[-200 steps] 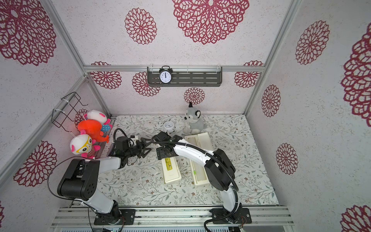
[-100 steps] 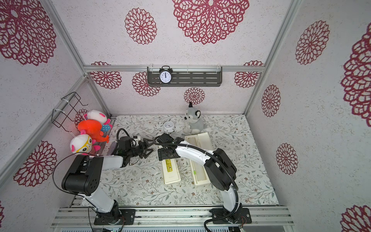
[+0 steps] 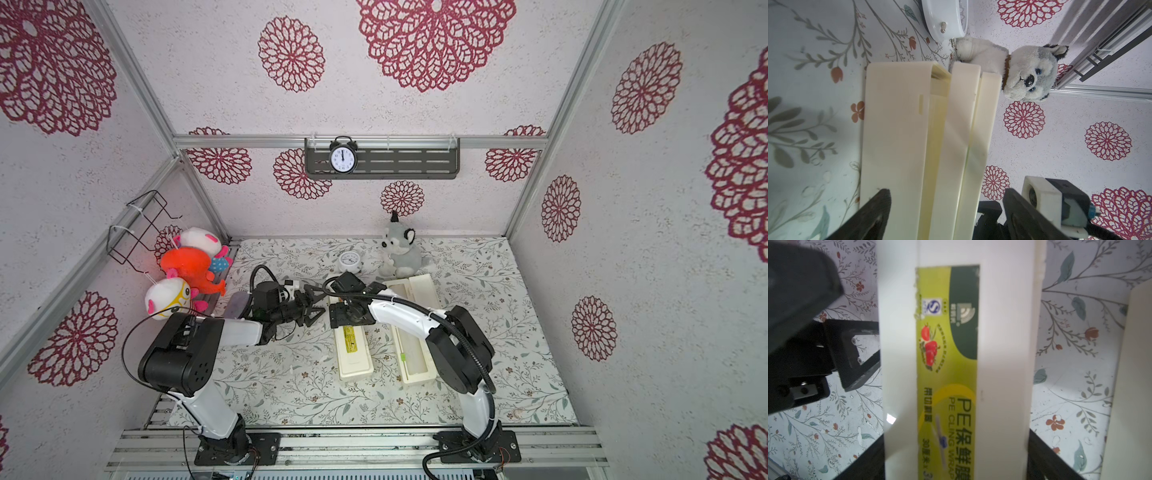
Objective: Put plastic wrap rolls into dispensers
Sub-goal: Close the lid on the plastic wrap cutting box.
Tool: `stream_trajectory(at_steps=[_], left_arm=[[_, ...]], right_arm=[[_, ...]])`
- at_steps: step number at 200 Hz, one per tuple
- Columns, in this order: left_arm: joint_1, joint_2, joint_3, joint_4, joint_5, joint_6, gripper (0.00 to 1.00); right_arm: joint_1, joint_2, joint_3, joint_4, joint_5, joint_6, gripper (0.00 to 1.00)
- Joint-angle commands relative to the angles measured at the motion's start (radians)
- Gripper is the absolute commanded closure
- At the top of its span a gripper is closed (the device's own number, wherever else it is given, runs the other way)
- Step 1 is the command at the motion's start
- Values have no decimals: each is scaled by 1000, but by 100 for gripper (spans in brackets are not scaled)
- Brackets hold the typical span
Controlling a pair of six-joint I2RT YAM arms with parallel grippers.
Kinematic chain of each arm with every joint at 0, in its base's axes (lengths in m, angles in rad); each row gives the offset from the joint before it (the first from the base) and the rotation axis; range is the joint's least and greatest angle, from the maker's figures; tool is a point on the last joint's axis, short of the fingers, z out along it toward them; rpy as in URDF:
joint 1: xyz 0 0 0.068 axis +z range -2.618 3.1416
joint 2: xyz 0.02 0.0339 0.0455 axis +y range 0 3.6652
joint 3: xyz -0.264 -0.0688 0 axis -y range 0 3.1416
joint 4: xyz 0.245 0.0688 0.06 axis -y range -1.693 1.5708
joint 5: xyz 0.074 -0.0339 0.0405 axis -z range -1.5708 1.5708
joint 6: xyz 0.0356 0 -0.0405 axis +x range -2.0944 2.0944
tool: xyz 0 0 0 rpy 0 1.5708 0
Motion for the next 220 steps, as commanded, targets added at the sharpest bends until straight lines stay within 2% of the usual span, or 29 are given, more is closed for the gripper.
stream_trajectory(at_steps=[1,56,88,131,148,220], left_arm=[[-13,22,-3,77,14,-23,10],[-45,34,16,-41,-23,37,10],[-70,66,19,-25,-25,32,13],[-91,104,7,-14,-38,25,24],[-92,107,-8,-7,-43,24,26],[-93,135,-36,-28,-72,47,29]], right_arm=[[20,10,47,-32,-5,8,16],[25,24,39,-41,13,16,13],[38,33,46,-40,13,8,12],[41,15,38,-42,19,-3,4],[34,-7,25,-22,-6,-7,1],[-29,-151,-83,70,-149,-30,1]])
